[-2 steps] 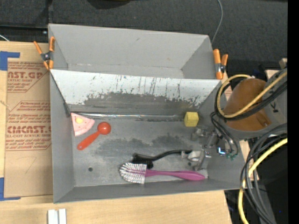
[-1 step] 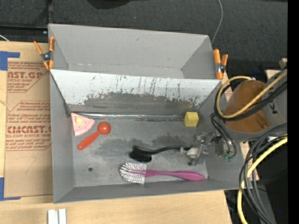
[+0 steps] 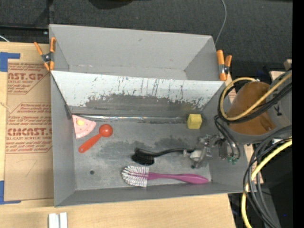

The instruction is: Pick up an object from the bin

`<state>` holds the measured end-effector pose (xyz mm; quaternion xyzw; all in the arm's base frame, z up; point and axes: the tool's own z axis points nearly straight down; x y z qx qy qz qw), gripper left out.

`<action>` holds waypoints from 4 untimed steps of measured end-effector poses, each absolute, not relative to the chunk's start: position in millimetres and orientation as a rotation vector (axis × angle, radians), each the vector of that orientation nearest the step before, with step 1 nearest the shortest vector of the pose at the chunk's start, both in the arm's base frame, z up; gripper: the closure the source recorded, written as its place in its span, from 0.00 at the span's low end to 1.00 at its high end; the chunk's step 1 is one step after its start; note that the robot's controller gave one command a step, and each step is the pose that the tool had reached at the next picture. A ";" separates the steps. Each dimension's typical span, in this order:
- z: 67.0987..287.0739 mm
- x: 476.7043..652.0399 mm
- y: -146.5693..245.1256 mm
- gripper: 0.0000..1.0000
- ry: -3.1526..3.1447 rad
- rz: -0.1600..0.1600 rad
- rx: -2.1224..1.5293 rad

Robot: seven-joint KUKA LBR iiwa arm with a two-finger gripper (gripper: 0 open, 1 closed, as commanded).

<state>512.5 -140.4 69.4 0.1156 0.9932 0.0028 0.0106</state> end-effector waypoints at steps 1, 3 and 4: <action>69.6 479.7 -155.2 1.00 3.102 0.010 0.353; 69.6 482.8 -152.6 1.00 3.103 0.011 0.339; 69.7 482.0 -148.5 1.00 3.102 0.009 0.329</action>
Offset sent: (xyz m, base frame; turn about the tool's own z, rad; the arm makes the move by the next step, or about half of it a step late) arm -0.0307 -0.0086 0.0006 -0.0476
